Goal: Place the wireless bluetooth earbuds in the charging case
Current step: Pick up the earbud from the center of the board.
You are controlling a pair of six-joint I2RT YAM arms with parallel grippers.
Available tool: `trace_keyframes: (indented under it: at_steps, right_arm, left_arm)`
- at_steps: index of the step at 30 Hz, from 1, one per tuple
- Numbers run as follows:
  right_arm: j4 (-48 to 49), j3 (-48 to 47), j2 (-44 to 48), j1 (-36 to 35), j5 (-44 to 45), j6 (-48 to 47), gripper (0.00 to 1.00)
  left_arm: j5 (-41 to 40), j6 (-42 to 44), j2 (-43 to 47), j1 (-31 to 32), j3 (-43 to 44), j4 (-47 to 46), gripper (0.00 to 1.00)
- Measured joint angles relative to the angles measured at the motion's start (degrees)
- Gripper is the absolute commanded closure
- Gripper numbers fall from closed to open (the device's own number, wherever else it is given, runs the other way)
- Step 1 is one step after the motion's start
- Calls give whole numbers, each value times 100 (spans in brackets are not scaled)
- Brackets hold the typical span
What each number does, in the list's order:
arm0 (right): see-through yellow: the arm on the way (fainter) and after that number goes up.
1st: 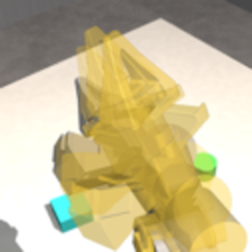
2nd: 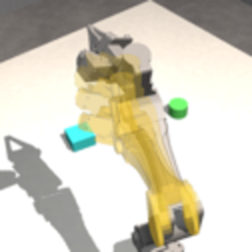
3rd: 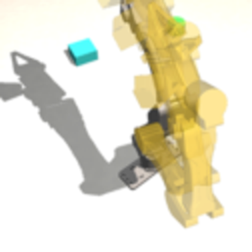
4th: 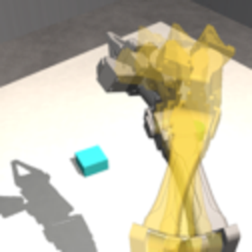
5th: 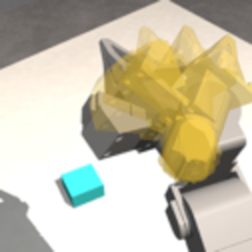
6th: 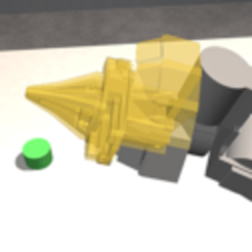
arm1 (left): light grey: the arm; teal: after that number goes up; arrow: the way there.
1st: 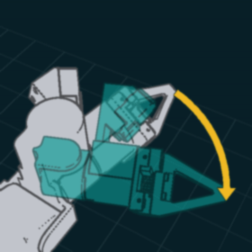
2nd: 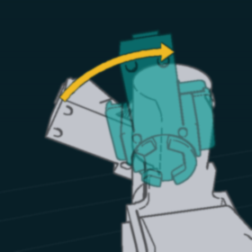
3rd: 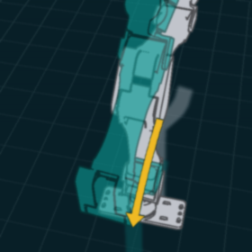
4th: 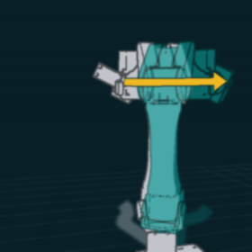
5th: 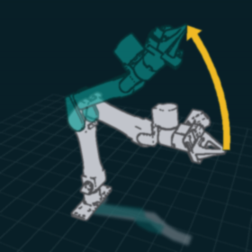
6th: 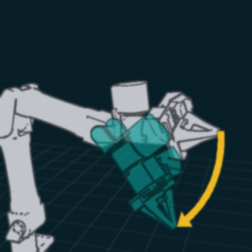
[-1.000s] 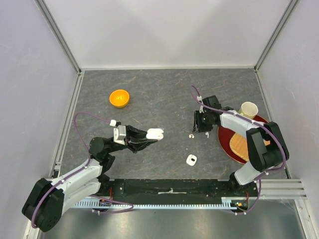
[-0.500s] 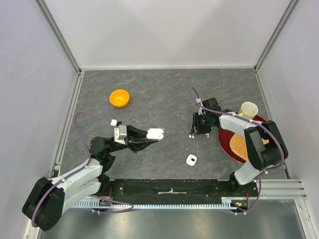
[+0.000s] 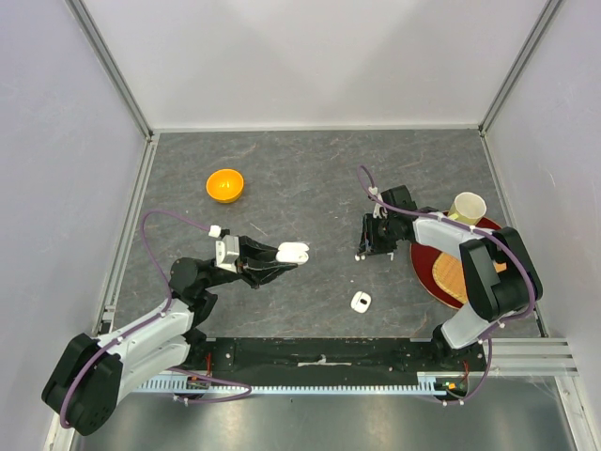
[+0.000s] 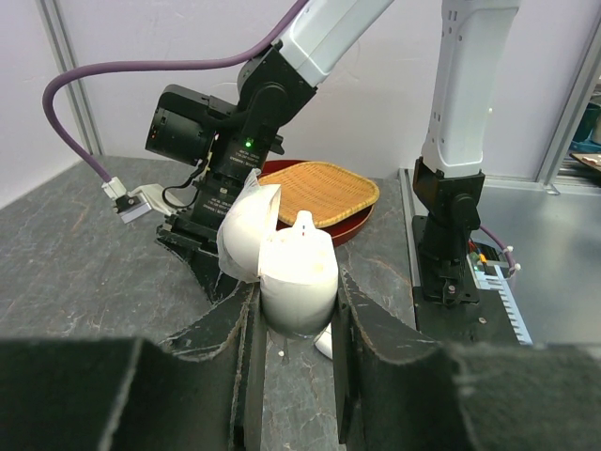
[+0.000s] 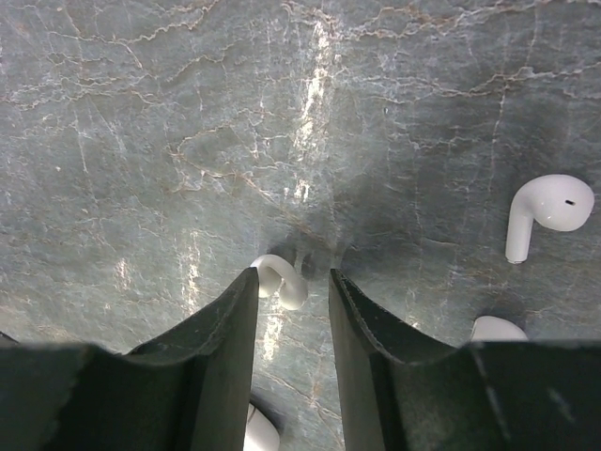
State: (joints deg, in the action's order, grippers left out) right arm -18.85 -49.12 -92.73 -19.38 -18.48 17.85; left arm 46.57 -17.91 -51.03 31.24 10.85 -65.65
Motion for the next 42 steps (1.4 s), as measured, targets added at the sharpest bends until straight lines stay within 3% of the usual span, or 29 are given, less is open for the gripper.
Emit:
trace_keyframes:
  at_steps: [20, 33, 42]
  right_arm:
    - [153, 68, 0, 0, -315, -4, 76]
    - [205, 118, 0, -24, -437, 7, 81]
    - [286, 389, 367, -680, 70, 345, 81]
  left_arm:
    - [-4, 0, -85, 0, 0, 0, 98]
    - [-9, 0, -149, 0, 0, 0, 98]
    - [-15, 0, -188, 0, 0, 0, 98]
